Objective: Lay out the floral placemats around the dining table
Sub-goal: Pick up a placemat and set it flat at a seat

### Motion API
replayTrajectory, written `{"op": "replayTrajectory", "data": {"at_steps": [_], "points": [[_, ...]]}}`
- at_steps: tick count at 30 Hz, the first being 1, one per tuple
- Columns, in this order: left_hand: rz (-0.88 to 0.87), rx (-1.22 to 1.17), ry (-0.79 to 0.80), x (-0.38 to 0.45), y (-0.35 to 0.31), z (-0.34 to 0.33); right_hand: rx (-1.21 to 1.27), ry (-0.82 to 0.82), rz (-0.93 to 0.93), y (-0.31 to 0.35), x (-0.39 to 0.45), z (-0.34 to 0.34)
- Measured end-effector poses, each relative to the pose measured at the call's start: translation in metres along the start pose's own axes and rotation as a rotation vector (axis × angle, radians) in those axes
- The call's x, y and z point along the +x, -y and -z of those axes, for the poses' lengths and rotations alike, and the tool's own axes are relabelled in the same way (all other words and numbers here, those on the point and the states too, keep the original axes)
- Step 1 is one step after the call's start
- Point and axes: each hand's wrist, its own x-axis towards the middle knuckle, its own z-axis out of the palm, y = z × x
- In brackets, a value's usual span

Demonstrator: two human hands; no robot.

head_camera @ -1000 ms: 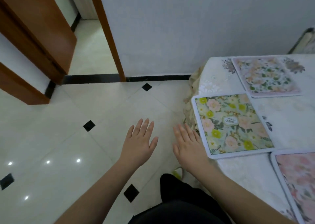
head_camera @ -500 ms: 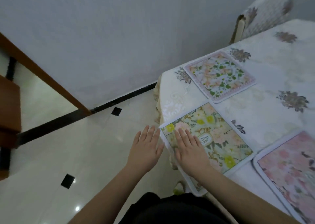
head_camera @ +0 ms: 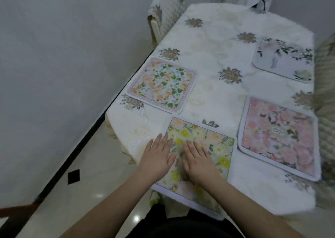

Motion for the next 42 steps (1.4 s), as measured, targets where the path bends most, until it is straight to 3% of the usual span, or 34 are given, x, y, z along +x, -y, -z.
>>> {"op": "replayTrajectory", "data": {"at_steps": [9,14,26,30,35,42], "points": [[-0.321,0.089,0.043,0.038,0.025,-0.005,0.113,-0.041,-0.375,0.01,-0.018,-0.031],[-0.382,0.127,0.036,0.035,0.024,-0.034,0.129,-0.051,-0.387,-0.007,-0.037,-0.057],[-0.347,0.076,-0.008,0.033,0.026,-0.05,0.141,-0.166,-0.418,-0.046,-0.059,-0.074],[-0.204,-0.008,-0.05,0.03,0.03,-0.053,0.133,-0.167,-0.443,-0.047,-0.061,-0.077],[0.0,-0.078,-0.042,0.023,0.028,-0.049,0.239,-0.204,-0.7,-0.044,-0.059,-0.079],[-0.048,-0.036,-0.018,0.024,0.025,-0.041,0.275,-0.276,-0.686,-0.047,-0.072,-0.072]]}}
